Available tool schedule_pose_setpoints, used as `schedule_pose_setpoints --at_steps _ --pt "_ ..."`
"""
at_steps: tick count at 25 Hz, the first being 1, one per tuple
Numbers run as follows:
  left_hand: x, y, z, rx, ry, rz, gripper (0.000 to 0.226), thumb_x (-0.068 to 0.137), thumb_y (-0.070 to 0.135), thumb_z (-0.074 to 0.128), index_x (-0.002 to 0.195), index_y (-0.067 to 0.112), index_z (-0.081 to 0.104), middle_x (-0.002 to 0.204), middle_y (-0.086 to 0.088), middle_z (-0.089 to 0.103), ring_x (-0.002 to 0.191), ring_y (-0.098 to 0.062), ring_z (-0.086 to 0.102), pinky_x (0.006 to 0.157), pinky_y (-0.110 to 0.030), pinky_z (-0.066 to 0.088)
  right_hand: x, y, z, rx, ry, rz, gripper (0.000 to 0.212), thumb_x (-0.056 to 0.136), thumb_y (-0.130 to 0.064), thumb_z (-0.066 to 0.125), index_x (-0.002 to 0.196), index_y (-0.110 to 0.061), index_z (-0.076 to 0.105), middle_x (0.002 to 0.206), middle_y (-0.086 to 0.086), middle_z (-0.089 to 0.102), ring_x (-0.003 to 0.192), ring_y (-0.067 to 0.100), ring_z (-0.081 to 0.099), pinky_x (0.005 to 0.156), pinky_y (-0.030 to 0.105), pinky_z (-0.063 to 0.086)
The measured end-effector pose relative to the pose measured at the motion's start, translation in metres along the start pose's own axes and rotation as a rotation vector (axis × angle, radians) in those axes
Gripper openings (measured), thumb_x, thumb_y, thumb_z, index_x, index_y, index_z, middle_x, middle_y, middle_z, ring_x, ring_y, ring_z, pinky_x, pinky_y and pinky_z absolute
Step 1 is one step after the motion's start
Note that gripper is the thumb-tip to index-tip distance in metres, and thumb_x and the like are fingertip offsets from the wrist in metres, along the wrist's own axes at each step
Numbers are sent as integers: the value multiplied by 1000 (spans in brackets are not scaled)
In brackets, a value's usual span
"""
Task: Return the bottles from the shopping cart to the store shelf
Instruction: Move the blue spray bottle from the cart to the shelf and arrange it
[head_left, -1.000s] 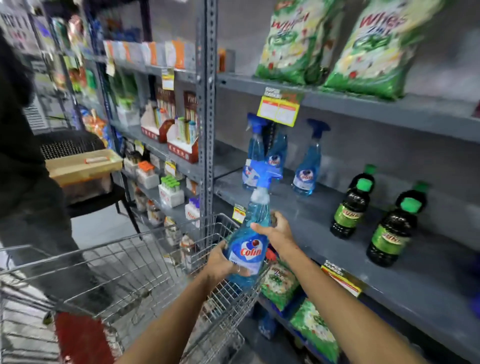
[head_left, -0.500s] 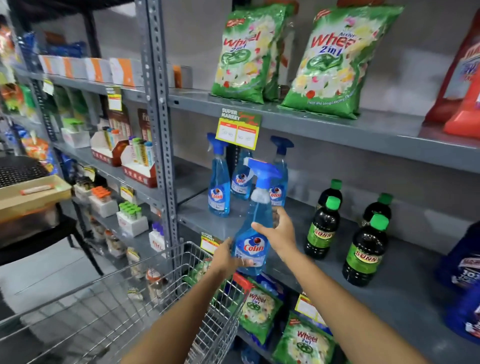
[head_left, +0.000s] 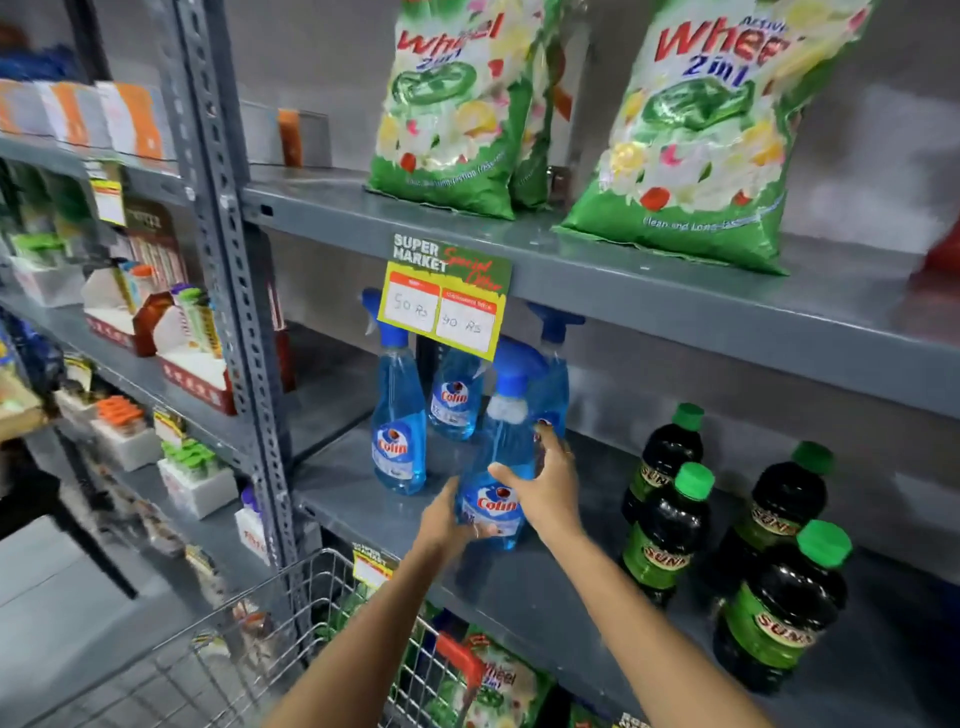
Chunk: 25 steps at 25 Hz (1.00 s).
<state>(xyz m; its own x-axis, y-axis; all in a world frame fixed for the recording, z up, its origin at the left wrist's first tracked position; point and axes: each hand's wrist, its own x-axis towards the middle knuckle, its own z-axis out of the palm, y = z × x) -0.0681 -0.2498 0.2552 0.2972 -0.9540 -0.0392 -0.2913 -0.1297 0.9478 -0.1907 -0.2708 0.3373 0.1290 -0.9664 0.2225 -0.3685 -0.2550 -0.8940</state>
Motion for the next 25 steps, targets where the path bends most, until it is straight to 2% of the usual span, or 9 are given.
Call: schedule_pose_setpoints --at_steps 3,6,9,11,13,15,16,20,25 --pt "18 5 0 24 -50 24 83 49 30 83 120 4 48 113 -5 61 102 -16 57 93 -31 46 13 8 4 -21 45 -3 61 68 -18 79 121 -10 51 122 11 57 113 24 51 87 18 35" --pt "29 -2 -2 33 -116 14 77 57 20 82 123 5 46 120 -10 61 108 -20 58 101 -37 46 20 13 5 -2 71 -21 58 67 -21 80 118 -12 53 115 7 61 108 25 54 91 33 44" --pt "26 -16 -7 118 -83 42 71 58 18 75 123 5 49 125 -11 61 115 -22 57 105 -42 44 20 27 4 4 59 -14 54 66 -20 80 115 -13 57 108 6 65 100 24 58 87 34 47" --pt "21 -25 -13 162 76 51 51 65 5 73 113 3 58 112 -3 64 105 -15 58 101 -33 46 15 45 8 -8 15 43 46 66 -21 79 108 -17 61 105 11 69 95 27 63 82 33 51" --pt "14 -28 -24 84 306 14 30 69 -6 69 94 8 61 91 -2 63 89 -17 56 80 -20 48 13 61 14 -1 -47 134 42 66 -18 79 105 -16 62 105 14 70 91 25 66 80 34 54" --pt "12 -26 -36 -9 515 -45 32 68 -5 68 83 13 46 75 3 49 81 -22 48 56 -19 35 10 71 22 14 -96 218 42 66 -14 80 104 -9 63 105 13 71 90 24 66 78 31 52" --pt "13 -26 -42 -42 587 -63 37 67 -2 70 85 12 41 75 3 43 80 -22 45 55 -21 31 9 76 26 23 -104 253 42 65 -14 81 103 -7 63 104 14 72 90 24 66 77 30 52" --pt "33 -27 -62 -129 522 -40 90 57 4 83 130 8 30 114 2 39 105 -14 45 91 -24 39 5 84 33 6 -106 269 37 68 -12 79 101 -5 63 98 10 70 86 22 63 74 27 46" --pt "48 -39 -68 -23 430 -8 80 49 21 86 116 23 42 116 -4 61 104 -21 58 90 -34 48 -4 79 33 -16 -75 239 34 69 -12 78 100 -4 63 88 3 64 82 19 60 73 26 44"
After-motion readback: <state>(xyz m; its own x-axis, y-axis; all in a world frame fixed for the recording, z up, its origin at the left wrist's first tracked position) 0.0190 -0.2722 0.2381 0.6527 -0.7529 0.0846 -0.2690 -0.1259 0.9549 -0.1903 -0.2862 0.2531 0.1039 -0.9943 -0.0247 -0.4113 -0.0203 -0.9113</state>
